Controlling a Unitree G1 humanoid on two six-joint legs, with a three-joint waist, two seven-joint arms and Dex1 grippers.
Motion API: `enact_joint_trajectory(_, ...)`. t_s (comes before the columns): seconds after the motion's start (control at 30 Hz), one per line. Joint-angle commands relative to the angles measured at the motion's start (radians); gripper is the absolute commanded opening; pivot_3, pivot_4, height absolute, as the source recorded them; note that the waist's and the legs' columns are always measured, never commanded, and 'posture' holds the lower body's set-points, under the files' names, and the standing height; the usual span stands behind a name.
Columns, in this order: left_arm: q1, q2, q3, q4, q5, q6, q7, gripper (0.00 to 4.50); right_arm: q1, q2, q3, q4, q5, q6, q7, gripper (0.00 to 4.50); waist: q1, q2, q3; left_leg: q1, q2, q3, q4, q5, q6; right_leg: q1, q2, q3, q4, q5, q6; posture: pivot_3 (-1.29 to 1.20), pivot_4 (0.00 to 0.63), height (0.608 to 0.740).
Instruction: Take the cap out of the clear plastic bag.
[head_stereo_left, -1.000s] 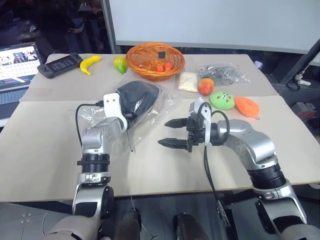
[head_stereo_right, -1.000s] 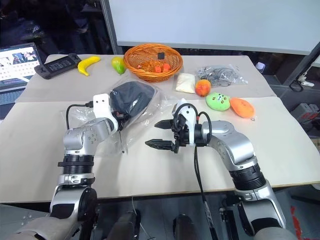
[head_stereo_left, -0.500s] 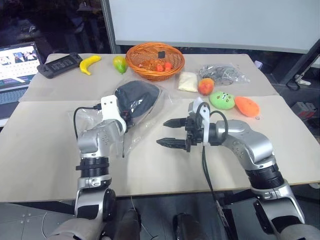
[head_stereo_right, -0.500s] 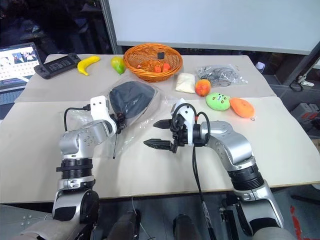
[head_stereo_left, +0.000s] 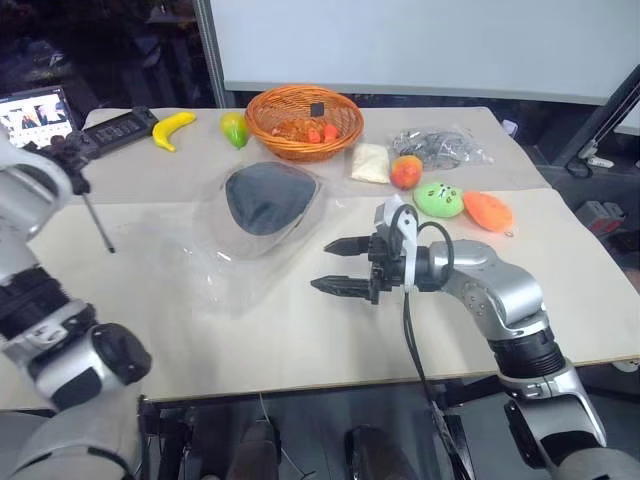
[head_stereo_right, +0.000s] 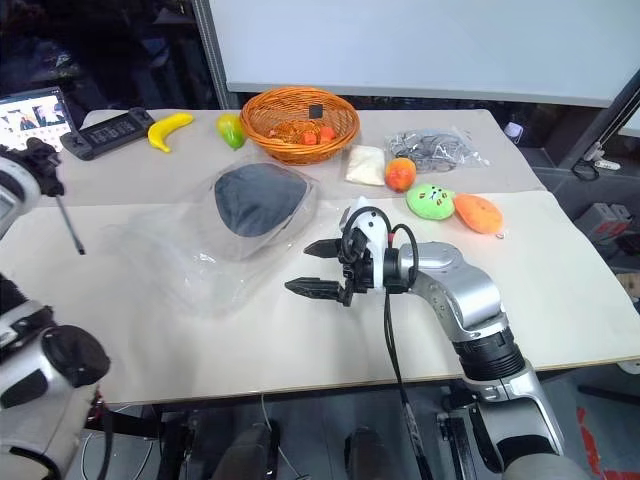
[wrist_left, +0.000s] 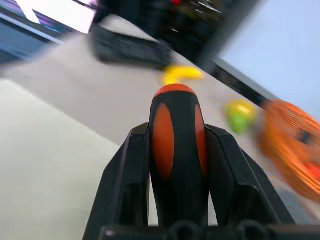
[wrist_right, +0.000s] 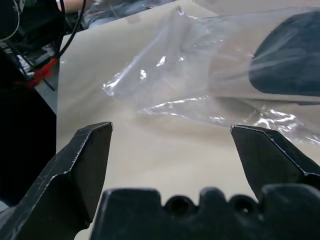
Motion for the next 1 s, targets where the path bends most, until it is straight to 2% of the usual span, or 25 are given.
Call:
enact_joint_trajectory(0.03,0.055,0.195,-0.11,0.391,0.175,-0.365,-0.12,1.1,-0.01,0.003,-0.016,-0.027,0.009,-0.012,-0.002,4.5,-0.005,0.0,0.0,0.0,0.0,0.0,-0.001,0.0,0.0,0.0,0.0,0.0,0.0,0.0,0.0,0.0,0.15,0.74)
enact_joint_trajectory(0.13,0.055,0.271,-0.182,0.664,0.236,-0.564,-0.192,1.1,-0.005,0.002,-0.018,-0.035,0.014,-0.005,-0.003,4.5,-0.005,0.0,0.0,0.0,0.001,0.002,-0.002,0.0,0.0,-0.002,0.0,0.0,-0.001,0.0,-0.001,0.0,0.15,0.74)
enact_joint_trajectory(0.27,0.084,0.299,-0.266,0.896,0.32,-0.77,-0.235,1.1,-0.002,-0.004,-0.019,-0.042,0.019,0.002,-0.006,4.5,0.017,0.0,0.0,-0.004,0.001,0.002,-0.001,0.0,0.0,-0.005,0.0,-0.001,-0.001,0.0,-0.001,0.0,0.15,0.74)
enact_joint_trajectory(0.33,0.091,0.3,-0.281,0.952,0.334,-0.838,-0.237,1.1,0.0,-0.006,-0.021,-0.045,0.021,0.005,-0.007,4.5,0.024,-0.001,0.0,-0.004,0.001,0.002,-0.001,0.0,0.0,-0.005,-0.001,-0.001,-0.001,0.0,-0.001,0.0,0.15,0.74)
enact_joint_trajectory(0.53,0.09,0.273,-0.284,1.018,0.319,-0.86,-0.245,1.1,-0.006,-0.006,-0.024,-0.037,0.015,0.001,-0.014,4.5,0.027,-0.003,0.0,-0.007,0.002,0.002,0.0,0.0,0.0,-0.007,0.0,-0.002,0.0,0.0,-0.001,0.0,0.15,0.74)
enact_joint_trajectory(0.6,0.102,0.271,-0.291,1.02,0.325,-0.877,-0.242,2.12,-0.011,-0.002,-0.025,-0.027,0.01,-0.003,-0.021,4.5,0.025,-0.003,0.0,-0.007,0.002,0.002,0.0,0.0,0.0,-0.008,0.0,-0.002,0.001,0.0,-0.001,0.0,0.15,0.74)
enact_joint_trajectory(0.63,0.105,0.27,-0.289,1.021,0.32,-0.879,-0.243,2.3,-0.013,-0.001,-0.026,-0.025,0.009,-0.005,-0.023,4.5,0.024,-0.003,0.0,-0.008,0.002,0.002,0.0,0.0,0.0,-0.009,0.0,-0.002,0.002,0.0,-0.001,0.0,0.15,0.74)
enact_joint_trajectory(0.83,0.106,0.291,-0.277,1.022,0.302,-0.864,-0.241,4.4,-0.022,0.003,-0.023,-0.009,-0.005,-0.02,-0.035,4.5,0.02,-0.003,-0.001,-0.01,0.002,0.003,0.001,0.0,0.0,-0.014,0.0,-0.002,0.007,0.0,-0.001,0.0,0.15,0.74)
enact_joint_trajectory(1.0,0.077,0.32,-0.309,0.986,0.32,-0.89,-0.304,4.49,-0.033,0.007,-0.019,0.009,-0.008,-0.027,-0.029,4.5,0.02,-0.003,0.0,-0.01,0.002,0.003,0.001,0.0,0.0,-0.014,0.0,-0.002,0.007,0.0,-0.001,0.0,0.15,0.74)
